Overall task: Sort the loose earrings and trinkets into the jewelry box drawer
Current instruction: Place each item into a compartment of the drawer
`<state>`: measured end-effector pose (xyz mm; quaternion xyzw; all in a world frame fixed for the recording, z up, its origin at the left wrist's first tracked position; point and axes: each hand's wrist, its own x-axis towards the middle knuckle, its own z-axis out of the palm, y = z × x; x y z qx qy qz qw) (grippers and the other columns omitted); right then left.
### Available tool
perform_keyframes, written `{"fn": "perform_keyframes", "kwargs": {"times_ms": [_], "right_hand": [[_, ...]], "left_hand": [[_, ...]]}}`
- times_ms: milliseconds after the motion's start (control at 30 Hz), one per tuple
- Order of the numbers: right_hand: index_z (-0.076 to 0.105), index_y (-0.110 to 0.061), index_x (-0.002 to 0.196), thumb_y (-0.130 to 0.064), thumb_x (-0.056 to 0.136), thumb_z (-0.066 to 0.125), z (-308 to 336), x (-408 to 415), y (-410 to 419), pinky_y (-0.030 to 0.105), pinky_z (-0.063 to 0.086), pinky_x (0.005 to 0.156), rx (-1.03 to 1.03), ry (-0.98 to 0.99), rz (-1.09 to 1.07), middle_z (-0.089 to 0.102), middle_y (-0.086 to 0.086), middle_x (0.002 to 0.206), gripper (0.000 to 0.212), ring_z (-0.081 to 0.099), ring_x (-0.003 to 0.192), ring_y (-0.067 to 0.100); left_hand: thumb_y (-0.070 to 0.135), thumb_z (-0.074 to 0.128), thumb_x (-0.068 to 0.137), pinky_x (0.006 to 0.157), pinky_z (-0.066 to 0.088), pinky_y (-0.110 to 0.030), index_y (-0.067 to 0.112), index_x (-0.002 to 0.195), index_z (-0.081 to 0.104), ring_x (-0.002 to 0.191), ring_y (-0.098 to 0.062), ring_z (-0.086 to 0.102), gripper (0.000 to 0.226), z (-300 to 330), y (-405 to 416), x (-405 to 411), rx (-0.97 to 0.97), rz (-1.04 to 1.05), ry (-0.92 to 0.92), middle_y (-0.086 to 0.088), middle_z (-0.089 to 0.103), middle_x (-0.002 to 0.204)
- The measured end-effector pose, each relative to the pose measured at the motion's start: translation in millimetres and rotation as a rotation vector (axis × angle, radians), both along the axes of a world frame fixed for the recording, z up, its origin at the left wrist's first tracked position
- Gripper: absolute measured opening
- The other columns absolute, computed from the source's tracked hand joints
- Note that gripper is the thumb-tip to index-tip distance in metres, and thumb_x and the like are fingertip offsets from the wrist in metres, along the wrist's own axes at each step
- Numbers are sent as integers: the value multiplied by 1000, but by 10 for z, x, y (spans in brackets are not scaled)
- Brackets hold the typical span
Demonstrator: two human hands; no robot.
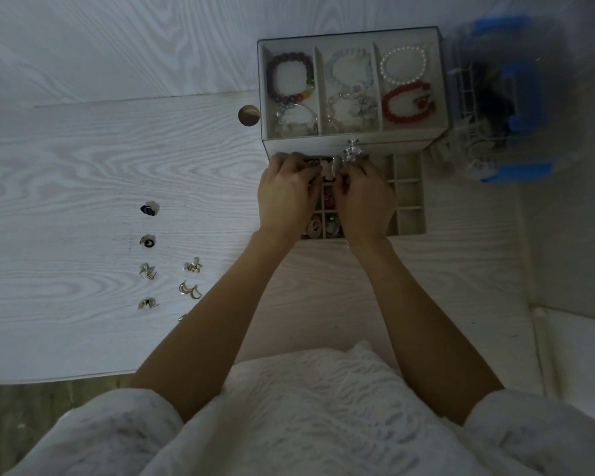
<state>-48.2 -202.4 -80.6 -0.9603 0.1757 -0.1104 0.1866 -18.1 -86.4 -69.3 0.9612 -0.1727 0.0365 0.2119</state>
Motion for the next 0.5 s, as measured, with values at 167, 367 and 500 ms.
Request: {"fn": "perform_keyframes", "kwargs": {"times_ms": [167, 367, 500], "right_hand": [[67, -10, 81, -17, 81, 62, 13, -26, -26, 28, 45, 49, -5, -36, 26, 66, 8, 85, 9, 62, 67, 25], [65, -21, 112, -18, 82, 61, 22, -111, -39, 25, 45, 50, -102, -62, 203, 67, 5, 90, 30, 63, 69, 22], [65, -23, 115, -14, 84, 61, 99, -71, -13, 25, 35, 55, -30, 10, 244, 62, 12, 92, 33, 60, 79, 27]], "left_hand": [[26, 57, 84, 63, 45, -32, 19, 83, 74, 82, -27, 60, 18, -5, -20, -36, 80, -33, -33, -3, 68, 82], [24, 43, 81, 67, 47, -35, 16, 93, 73, 82, -30, 59, 33, -2, -18, -73, 15, -19, 19, -8, 68, 88], [21, 40, 79, 69, 48, -36, 14, 93, 72, 84, -30, 58, 36, 56, 20, -90, -47, 6, 50, -9, 69, 87]]}}
